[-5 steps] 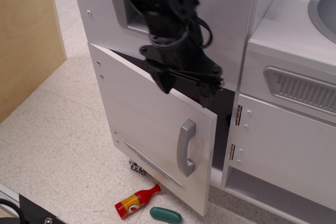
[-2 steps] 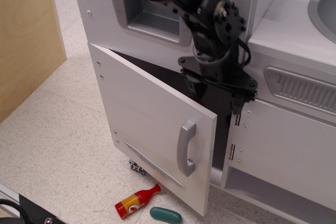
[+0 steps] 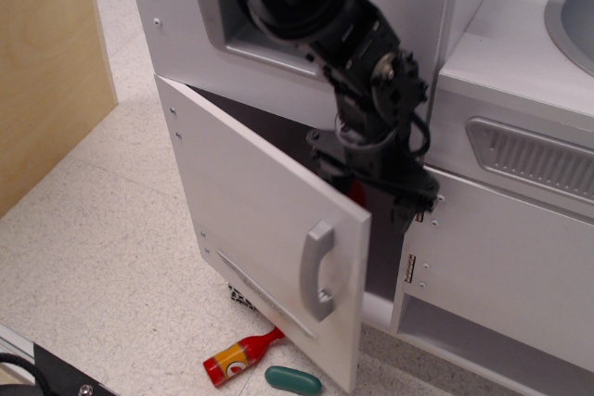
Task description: Open low fridge
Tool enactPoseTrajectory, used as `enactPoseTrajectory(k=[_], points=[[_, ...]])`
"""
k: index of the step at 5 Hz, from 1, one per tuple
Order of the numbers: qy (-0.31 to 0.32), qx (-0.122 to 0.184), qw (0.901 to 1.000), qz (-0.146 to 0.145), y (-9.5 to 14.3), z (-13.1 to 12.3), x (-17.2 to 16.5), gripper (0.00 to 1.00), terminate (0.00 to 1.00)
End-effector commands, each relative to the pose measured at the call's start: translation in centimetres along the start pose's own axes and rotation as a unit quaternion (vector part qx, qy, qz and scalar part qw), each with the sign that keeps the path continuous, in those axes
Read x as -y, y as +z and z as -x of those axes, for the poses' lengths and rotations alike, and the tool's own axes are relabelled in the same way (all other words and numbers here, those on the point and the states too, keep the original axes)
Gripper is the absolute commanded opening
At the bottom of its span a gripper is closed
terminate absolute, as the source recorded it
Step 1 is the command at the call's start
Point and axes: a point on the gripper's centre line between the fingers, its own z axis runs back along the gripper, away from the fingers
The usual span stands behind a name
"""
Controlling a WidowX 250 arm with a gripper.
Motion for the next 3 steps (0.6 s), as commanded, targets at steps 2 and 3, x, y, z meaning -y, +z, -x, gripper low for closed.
enactPoseTrajectory(k=[2, 3], points=[[-0.021, -0.082, 0.9963, -0.016, 1.3, 5.5, -5.5, 1.0, 0.0], [-0.031, -0.098, 0.9942, -0.034, 1.2, 7.2, -8.3, 1.0, 0.0]])
